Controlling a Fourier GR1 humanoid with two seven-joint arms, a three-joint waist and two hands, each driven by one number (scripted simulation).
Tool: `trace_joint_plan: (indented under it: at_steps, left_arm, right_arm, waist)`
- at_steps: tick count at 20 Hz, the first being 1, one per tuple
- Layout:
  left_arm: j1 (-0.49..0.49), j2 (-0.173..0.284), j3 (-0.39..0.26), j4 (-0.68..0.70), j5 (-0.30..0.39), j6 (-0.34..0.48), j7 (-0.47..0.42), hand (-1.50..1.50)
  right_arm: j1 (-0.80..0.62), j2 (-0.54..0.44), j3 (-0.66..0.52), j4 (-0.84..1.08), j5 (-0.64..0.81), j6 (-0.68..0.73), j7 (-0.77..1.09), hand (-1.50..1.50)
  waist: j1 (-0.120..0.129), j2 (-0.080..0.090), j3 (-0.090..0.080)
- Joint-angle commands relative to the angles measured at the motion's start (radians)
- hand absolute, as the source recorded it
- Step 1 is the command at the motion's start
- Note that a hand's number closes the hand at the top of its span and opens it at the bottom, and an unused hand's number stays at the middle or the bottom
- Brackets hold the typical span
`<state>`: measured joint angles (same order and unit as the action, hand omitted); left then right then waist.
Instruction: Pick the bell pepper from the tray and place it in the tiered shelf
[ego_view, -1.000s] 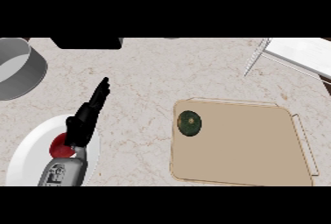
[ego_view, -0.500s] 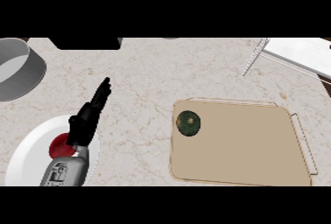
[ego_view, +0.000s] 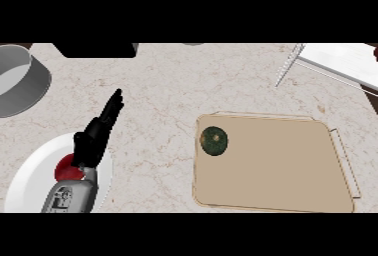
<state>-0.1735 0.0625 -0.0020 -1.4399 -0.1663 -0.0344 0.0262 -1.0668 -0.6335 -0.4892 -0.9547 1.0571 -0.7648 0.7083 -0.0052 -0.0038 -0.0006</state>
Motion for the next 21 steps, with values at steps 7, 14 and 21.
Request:
trace_joint_plan:
  at_steps: [7, 14, 21]
  left_arm:
    - [0.03, 0.038, 0.053, 0.008, 0.035, -0.02, -0.018, 0.0]
    - [0.053, 0.005, 0.029, -0.035, -0.003, 0.035, -0.001, 0.0]
    - [0.068, 0.011, 0.032, -0.034, 0.011, 0.015, -0.01, 0.0]
  right_arm:
    - [0.147, -0.098, -0.144, -0.375, -0.016, 0.264, 0.296, -1.5]
    - [0.398, -0.131, -0.273, -0.708, -0.166, 0.59, 0.389, -1.5]
    - [0.656, -0.076, -0.505, -1.059, -0.387, 0.831, 0.394, -1.5]
  waist:
    - [-0.046, -0.015, -0.001]
    - [-0.076, -0.023, 0.0]
    - [-0.068, -0.016, 0.001]
